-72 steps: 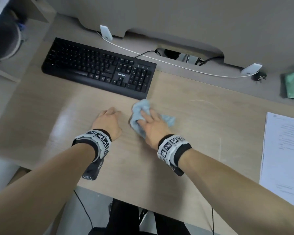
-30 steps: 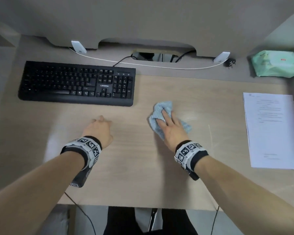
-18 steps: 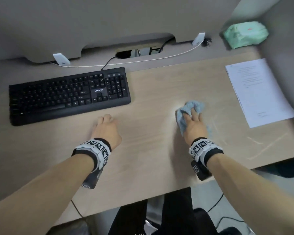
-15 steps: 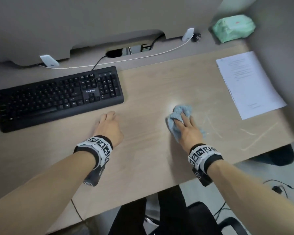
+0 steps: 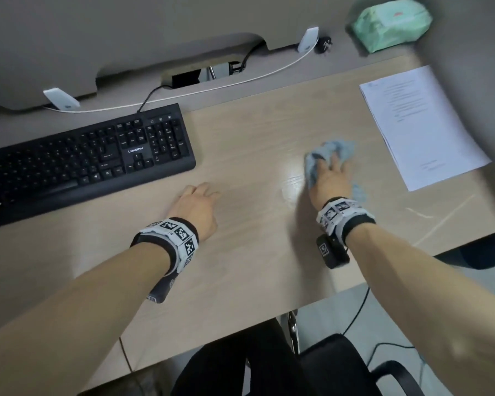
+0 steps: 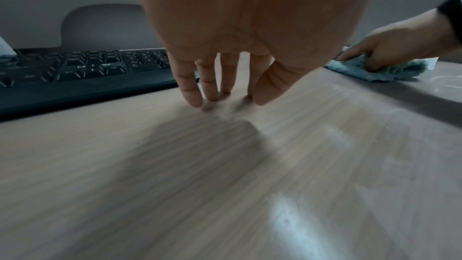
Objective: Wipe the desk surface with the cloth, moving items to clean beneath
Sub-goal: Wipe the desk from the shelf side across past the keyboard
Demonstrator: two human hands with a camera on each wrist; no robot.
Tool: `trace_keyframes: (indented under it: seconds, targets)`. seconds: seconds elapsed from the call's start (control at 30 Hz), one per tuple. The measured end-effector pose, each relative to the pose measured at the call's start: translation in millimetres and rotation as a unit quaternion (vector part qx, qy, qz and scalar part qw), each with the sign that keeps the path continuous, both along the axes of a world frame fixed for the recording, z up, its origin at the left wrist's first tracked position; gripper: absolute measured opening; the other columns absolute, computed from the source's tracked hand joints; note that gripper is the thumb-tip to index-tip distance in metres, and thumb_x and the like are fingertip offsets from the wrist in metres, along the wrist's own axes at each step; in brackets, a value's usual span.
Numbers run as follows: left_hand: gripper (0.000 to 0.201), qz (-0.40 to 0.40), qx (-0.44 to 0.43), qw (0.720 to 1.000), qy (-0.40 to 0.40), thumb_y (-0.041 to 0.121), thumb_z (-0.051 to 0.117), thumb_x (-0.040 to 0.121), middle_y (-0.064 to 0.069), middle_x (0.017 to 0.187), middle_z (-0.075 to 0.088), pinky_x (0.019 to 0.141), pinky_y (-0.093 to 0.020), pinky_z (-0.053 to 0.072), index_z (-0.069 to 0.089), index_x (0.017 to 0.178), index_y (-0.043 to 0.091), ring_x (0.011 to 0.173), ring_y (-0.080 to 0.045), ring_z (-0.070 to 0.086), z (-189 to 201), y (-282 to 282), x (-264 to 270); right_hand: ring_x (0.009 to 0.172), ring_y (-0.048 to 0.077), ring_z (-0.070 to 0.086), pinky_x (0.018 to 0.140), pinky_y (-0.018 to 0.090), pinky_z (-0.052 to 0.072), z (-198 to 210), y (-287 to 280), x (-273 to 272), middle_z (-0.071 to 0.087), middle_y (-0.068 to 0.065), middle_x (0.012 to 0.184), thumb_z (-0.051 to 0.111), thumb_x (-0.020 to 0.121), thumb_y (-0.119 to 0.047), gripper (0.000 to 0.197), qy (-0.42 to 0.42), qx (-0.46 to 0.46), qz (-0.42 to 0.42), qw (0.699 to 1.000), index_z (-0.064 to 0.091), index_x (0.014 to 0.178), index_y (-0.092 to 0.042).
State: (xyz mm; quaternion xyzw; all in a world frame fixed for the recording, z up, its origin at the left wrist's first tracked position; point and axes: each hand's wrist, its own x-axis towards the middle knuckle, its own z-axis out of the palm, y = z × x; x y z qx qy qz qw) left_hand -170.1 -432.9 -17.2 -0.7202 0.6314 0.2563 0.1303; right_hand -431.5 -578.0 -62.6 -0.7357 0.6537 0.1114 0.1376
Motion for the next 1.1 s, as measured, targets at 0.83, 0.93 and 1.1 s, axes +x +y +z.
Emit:
trace_keyframes:
  seconds: [0.83,0.93,1.1]
  targets:
    - [0.072,0.004,0.074,0.997,-0.023,0.011,0.046,0.086,-0.002,0.162,0.014,0.114,-0.03,0.026,0.026,0.153,0.025,0.14,-0.028,0.025,20,-9,-10,0.147,0.041,0.017,0.118,0.052,0.024,-3,15,-25,0.02,0.012,0.162,0.061,0.086,-0.027,0.065,-0.048,0.042,0.221,0.973,0.034,0.146,-0.022]
    - [0.072,0.002,0.063,0.998,-0.02,0.01,0.047,0.085,-0.001,0.162,0.014,0.113,-0.029,0.027,0.025,0.153,0.024,0.141,-0.027,0.024,19,-4,-11,0.149,0.037,0.017,0.121,0.049,0.019,-15,-23,-56,0.022,0.014,0.161,0.06,0.082,-0.032,0.077,-0.015,0.034,0.133,0.99,0.022,0.148,-0.024]
    - [0.076,-0.013,0.038,0.999,-0.021,0.01,0.049,0.081,-0.001,0.161,0.015,0.111,-0.028,0.029,0.026,0.152,0.025,0.137,-0.027,0.025,10,2,-4,0.145,0.046,0.016,0.117,0.055,0.023,1,-2,-2,0.017,0.015,0.161,0.056,0.084,-0.026,0.069,-0.021,0.021,0.067,0.997,0.03,0.147,-0.019]
